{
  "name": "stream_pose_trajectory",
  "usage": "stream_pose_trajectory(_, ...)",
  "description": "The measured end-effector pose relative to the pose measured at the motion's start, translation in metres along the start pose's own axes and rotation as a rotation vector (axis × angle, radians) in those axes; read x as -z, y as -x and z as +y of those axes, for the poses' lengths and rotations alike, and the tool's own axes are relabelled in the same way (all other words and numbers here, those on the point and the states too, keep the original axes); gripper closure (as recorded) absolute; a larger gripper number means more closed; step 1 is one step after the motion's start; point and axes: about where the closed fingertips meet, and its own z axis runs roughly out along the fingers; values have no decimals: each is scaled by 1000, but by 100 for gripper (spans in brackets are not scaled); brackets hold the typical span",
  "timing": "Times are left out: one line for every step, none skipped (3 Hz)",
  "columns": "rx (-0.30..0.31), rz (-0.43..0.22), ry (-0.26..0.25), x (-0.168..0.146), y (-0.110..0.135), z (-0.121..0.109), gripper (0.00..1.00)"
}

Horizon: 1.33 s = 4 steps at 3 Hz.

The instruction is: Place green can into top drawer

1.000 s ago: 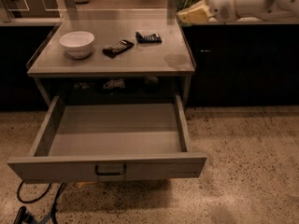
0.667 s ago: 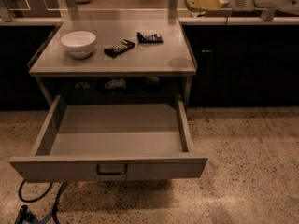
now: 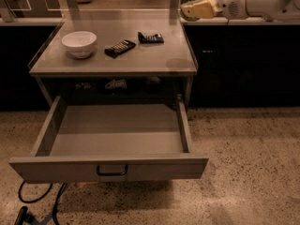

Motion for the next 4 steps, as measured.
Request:
stream_pose_trajectory(-140,3,94,3,-22,48,100)
stream_pose_trajectory(-335,16,217,21,-41,123,100)
stream_pose_trajectory(-375,58,264,16,-66,154,100)
stream_pose_trajectory(-375,58,264,16,-66,154,100)
